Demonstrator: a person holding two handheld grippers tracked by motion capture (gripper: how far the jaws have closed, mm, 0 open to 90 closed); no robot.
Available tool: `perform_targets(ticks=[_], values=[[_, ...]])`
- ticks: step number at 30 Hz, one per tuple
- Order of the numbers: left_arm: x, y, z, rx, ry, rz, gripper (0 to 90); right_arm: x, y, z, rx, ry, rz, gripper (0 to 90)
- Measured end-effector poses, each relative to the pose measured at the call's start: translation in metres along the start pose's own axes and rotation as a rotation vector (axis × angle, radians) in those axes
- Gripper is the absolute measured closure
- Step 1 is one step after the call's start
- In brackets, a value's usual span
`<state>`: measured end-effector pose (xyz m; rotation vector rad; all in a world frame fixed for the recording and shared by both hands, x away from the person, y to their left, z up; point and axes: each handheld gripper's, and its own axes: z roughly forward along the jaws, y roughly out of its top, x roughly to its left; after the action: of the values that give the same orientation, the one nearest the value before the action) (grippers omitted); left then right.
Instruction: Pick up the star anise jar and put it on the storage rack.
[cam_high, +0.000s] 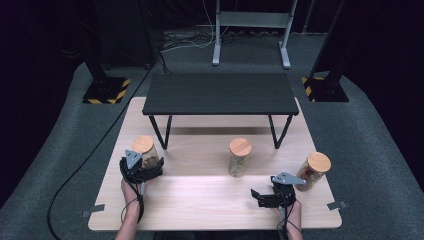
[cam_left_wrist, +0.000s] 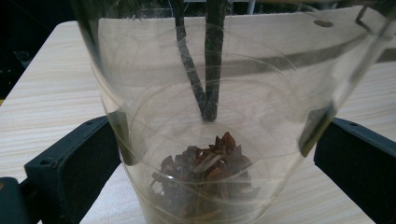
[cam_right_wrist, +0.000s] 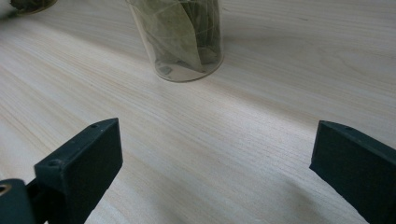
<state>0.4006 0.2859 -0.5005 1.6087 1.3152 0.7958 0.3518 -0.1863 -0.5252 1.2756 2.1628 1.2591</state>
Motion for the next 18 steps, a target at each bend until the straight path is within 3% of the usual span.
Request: perform_targets(ticks=[13,15,18], values=[[0.0006,-0.0006,0.0030,-0.010,0.019,-0.005,0.6,-0.0002,-0.0001,-0.0001,-0.001,0.000,0.000,1.2],[0.0012,-0.0010,0.0013,-0.023,0.023,-0.006,11.9,-0.0004,0.0000,0.0000,-0.001,0.000,0.002,1.2],[0.0017,-0.0014,0.0012,-0.023,0.017,-0.007,18.7,-0.0004,0.0001,0.0001,0.001,0.000,0.002,1.2]])
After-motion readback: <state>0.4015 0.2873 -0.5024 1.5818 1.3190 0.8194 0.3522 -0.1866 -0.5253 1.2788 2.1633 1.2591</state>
